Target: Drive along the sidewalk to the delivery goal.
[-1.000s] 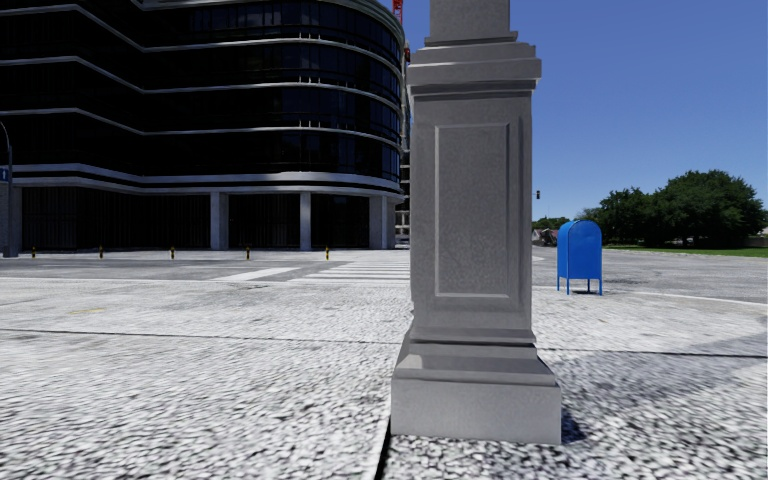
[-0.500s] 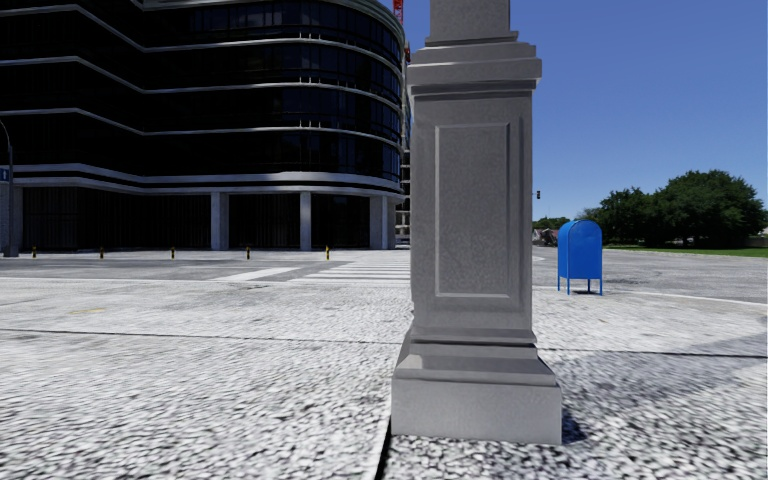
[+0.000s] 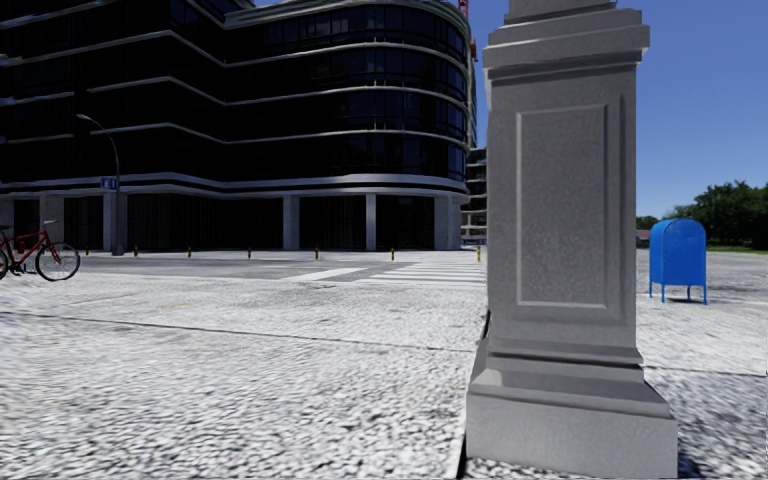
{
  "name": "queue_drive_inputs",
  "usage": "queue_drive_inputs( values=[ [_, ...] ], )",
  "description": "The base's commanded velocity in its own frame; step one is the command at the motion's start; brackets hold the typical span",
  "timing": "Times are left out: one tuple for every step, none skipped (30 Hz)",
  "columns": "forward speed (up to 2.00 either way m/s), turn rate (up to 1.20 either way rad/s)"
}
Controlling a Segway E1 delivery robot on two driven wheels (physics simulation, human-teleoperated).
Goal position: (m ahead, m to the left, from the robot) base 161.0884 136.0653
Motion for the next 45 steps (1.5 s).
queue_drive_inputs(
  values=[
    [0.51,0.81],
    [0.52,0.81],
    [0.52,0.81],
    [0.56,0.81],
    [0.59,0.82],
    [0.59,0.85],
    [0.60,0.87],
    [0.60,0.87],
    [0.60,0.88],
    [0.60,0.88],
    [0.60,0.88],
    [0.60,0.88],
    [0.62,0.88],
    [0.62,0.88],
    [0.63,0.88],
    [0.65,0.88],
    [0.66,0.88],
    [0.67,0.87],
    [0.67,0.85],
    [0.67,0.85],
    [0.70,0.67],
    [0.77,0.05],
    [0.82,0.00],
    [0.87,0.00],
    [0.88,0.00],
    [0.89,0.00],
    [0.89,0.00],
    [0.90,0.00],
    [0.90,0.00],
    [0.90,0.00],
    [0.90,0.00],
    [0.90,0.00],
    [0.90,0.00],
    [0.90,0.00],
    [0.90,0.00],
    [0.90,0.00],
    [0.90,0.00],
    [0.90,0.00],
    [0.90,0.00],
    [0.90,0.00],
    [0.90,-0.07],
    [0.90,-0.14],
    [0.95,-0.23],
    [1.01,-0.28],
    [1.01,-0.28]
  ],
)
